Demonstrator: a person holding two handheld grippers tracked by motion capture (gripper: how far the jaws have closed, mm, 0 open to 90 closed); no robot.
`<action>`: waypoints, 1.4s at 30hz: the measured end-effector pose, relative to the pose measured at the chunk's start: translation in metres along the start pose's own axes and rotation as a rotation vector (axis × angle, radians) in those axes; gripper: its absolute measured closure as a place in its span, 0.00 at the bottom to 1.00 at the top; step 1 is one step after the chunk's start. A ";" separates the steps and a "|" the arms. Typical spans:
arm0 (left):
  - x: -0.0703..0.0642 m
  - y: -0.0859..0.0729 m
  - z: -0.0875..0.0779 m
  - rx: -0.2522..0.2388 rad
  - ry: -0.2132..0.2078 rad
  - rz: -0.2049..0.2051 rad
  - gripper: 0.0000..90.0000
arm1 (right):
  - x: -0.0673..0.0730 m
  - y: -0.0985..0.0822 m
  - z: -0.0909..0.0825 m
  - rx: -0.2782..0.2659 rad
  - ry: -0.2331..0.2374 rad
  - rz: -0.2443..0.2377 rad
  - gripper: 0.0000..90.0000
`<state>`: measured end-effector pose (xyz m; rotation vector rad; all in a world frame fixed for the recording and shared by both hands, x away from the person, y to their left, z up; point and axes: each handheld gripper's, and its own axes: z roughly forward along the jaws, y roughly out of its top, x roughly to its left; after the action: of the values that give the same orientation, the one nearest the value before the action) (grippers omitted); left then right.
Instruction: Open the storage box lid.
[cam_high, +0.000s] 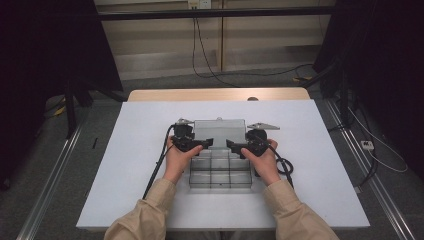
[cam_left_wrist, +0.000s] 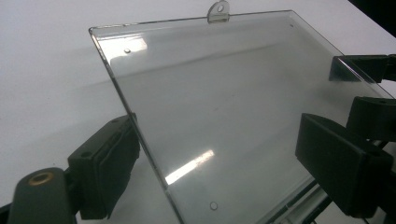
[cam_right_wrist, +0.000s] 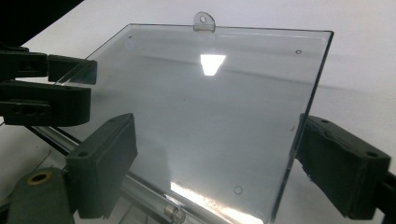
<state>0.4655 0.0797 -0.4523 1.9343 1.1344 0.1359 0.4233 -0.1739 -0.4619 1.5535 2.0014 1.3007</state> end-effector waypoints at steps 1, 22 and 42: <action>0.000 0.000 0.000 0.001 0.000 0.000 0.15 | 0.000 0.000 0.001 0.000 0.001 -0.001 0.13; 0.006 0.003 0.010 0.007 -0.004 -0.048 0.12 | -0.005 0.004 0.010 0.030 0.021 0.035 0.08; 0.010 0.002 0.012 0.034 -0.014 -0.080 0.09 | -0.009 0.003 0.012 0.065 0.044 0.100 0.08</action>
<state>0.4782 0.0793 -0.4617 1.9136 1.2105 0.0604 0.4363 -0.1762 -0.4686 1.6887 2.0348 1.3310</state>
